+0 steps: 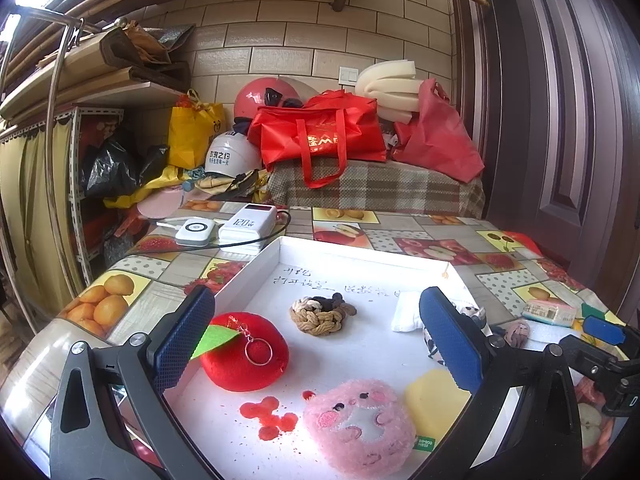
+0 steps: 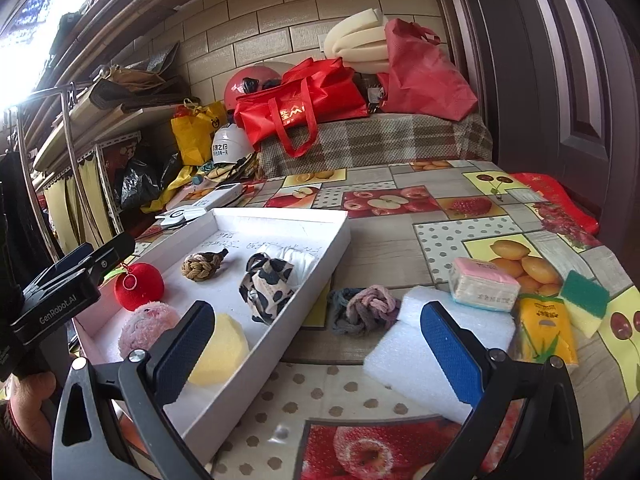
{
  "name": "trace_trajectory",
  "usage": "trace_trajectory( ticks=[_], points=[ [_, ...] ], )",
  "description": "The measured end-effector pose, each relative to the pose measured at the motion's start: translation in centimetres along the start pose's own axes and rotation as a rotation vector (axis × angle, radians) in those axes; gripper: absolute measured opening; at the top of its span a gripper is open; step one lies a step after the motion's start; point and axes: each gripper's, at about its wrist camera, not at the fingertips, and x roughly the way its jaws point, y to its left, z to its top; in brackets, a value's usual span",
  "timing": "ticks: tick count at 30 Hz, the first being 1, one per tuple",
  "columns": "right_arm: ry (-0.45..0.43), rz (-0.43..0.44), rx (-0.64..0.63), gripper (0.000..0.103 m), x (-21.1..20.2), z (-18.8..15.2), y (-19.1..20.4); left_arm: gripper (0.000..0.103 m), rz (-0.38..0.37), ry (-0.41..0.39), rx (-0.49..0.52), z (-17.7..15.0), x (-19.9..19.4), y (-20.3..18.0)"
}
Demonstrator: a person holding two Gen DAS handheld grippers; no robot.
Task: Organize soft objects
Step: 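Grasp the yellow tissue pack with the right gripper while the left gripper grasps a white foam block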
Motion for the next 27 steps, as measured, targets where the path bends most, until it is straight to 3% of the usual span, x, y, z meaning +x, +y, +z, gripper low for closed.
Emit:
trace_trajectory(
  ticks=[8,13,16,19,23,27],
  points=[
    [-0.001,-0.241,0.04,0.103,-4.5,-0.6,-9.0,0.103,-0.013,0.0,0.02,-0.2,-0.4,-0.6],
    [0.011,-0.353,0.271,0.103,-7.0,-1.5,-17.1,0.103,-0.047,0.004,0.022,-0.5,-1.2,-1.8],
    [0.015,-0.353,0.411,0.103,-7.8,-2.4,-20.0,0.103,-0.129,0.024,0.041,-1.0,-1.9,-3.9],
    [0.023,-0.324,0.439,0.103,-7.7,-2.6,-20.4,0.103,-0.236,0.054,0.1,-1.6,-2.7,-7.5],
    [0.108,-0.267,0.299,0.103,-5.7,-1.9,-18.0,0.103,-0.367,0.166,0.172,-2.4,-2.3,-13.3],
    [0.186,-0.215,0.127,0.103,-2.6,-1.0,-15.0,0.103,-0.377,0.291,0.208,-3.2,-0.5,-17.7]
  ],
)
